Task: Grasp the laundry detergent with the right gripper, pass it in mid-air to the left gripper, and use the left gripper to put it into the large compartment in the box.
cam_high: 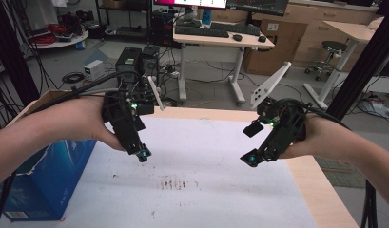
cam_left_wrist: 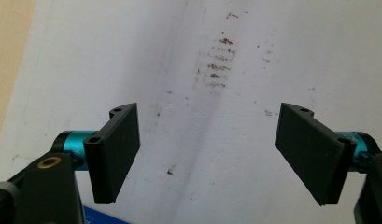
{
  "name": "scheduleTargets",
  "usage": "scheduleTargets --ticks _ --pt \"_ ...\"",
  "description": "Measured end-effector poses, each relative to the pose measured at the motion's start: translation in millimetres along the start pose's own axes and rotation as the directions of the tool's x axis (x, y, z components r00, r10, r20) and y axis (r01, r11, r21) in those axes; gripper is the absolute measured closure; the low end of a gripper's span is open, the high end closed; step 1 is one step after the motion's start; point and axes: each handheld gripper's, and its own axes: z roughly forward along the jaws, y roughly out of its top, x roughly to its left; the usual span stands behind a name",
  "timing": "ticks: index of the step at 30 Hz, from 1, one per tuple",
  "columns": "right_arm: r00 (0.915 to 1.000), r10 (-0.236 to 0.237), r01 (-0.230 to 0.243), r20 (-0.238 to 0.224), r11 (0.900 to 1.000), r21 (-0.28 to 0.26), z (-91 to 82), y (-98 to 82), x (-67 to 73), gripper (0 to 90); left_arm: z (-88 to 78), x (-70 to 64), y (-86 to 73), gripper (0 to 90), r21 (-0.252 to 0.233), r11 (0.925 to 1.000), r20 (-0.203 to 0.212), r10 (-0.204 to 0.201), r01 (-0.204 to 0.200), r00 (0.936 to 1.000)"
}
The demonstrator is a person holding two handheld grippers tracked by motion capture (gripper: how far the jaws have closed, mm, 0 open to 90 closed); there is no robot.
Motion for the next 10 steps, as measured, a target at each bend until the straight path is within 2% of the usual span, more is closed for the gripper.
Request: scheduleTargets --ticks 10 --pt "0.9999 0.010 -0.010 0.004 1.000 -0.002 -1.7 -3.2 -0.5 11.5 1.0 2.1 -0.7 22.3 -0.005 0.9999 -0.002 -0.013 0.013 0.9999"
